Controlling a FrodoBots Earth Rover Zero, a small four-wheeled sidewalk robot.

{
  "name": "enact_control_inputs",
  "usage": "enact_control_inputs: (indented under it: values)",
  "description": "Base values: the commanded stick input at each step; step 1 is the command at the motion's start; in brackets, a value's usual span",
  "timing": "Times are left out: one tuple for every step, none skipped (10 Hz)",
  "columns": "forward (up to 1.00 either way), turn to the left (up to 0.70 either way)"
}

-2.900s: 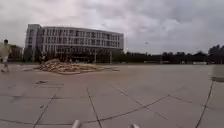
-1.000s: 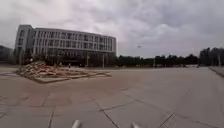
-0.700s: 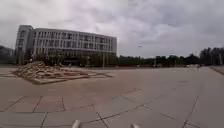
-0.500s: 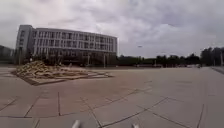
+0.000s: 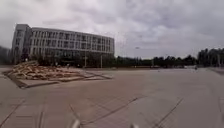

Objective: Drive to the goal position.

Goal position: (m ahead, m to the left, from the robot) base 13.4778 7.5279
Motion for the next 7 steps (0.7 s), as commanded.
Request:
enact_control_inputs:
  values:
    - [0.85, 0.00]
    - [0.85, 0.00]
    - [0.85, 0.00]
    - [0.85, 0.00]
    - [0.85, 0.00]
    - [0.85, 0.00]
    - [0.85, 0.00]
